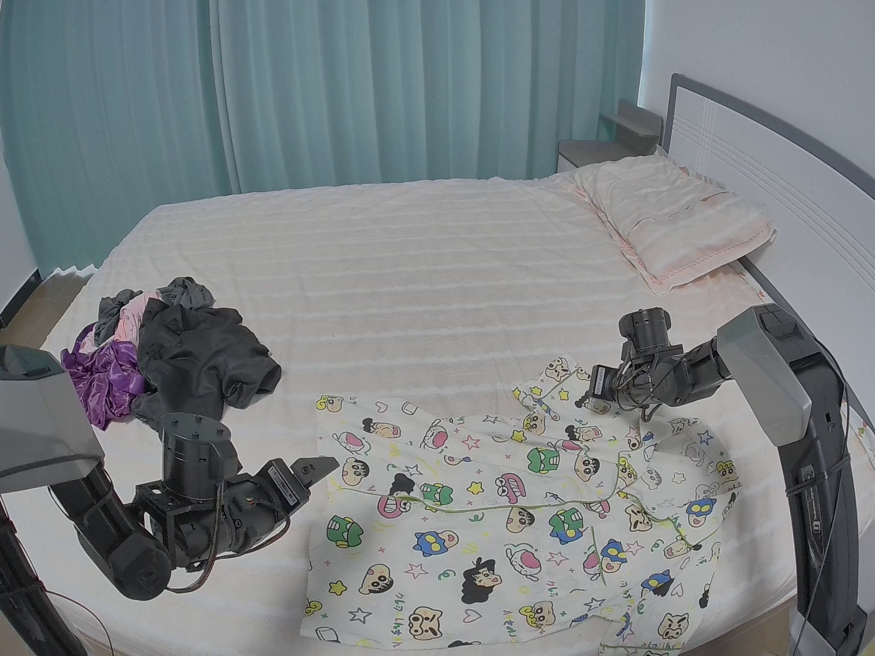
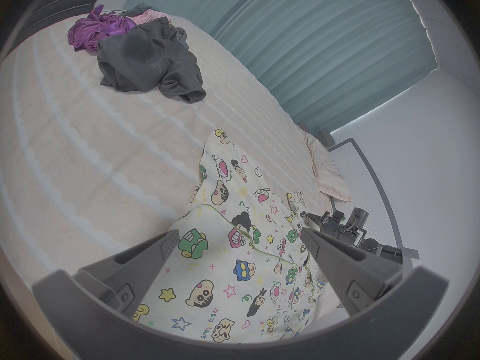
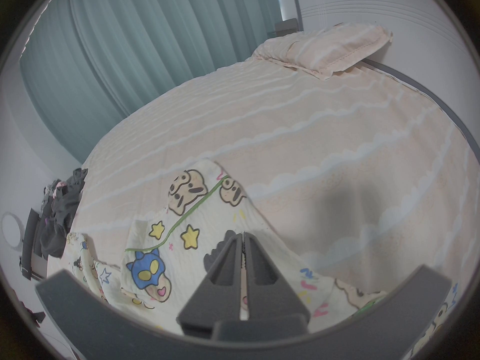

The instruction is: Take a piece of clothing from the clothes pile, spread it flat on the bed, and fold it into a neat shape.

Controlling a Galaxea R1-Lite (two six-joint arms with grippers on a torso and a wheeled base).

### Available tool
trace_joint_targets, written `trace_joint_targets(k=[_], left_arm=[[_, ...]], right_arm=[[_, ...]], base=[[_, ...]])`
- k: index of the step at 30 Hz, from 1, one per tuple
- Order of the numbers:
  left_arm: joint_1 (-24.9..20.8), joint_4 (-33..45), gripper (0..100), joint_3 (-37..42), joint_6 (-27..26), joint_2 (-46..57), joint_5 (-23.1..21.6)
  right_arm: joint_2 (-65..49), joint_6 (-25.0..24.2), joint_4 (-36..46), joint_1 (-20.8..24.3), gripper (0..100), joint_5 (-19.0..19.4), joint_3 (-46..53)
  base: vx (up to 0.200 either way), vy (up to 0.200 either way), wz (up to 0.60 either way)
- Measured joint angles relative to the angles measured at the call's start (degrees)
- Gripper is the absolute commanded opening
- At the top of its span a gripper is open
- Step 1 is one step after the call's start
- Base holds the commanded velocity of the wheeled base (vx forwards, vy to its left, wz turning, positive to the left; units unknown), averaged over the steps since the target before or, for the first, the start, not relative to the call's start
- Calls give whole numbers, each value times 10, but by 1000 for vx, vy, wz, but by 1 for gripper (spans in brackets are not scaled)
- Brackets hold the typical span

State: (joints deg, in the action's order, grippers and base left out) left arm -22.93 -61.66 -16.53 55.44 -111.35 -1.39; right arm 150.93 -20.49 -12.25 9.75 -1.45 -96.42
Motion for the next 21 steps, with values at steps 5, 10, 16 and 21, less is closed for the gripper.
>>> trace_joint_targets(k=[5,10,16,21], left_arm=[[0,0,100,0,0,0,0],[0,0,100,0,0,0,0],[0,0,100,-1,0,0,1],[0,0,100,0,0,0,1]], right_arm=[[3,-28,-10,-13,0,0,-8],[3,-40,-9,-20,0,2,-11],[3,-35,-8,-16,100,14,-7],[8,-34,-10,-5,100,15,-9]], base=[[0,0,0],[0,0,0],[0,0,0],[0,0,0]])
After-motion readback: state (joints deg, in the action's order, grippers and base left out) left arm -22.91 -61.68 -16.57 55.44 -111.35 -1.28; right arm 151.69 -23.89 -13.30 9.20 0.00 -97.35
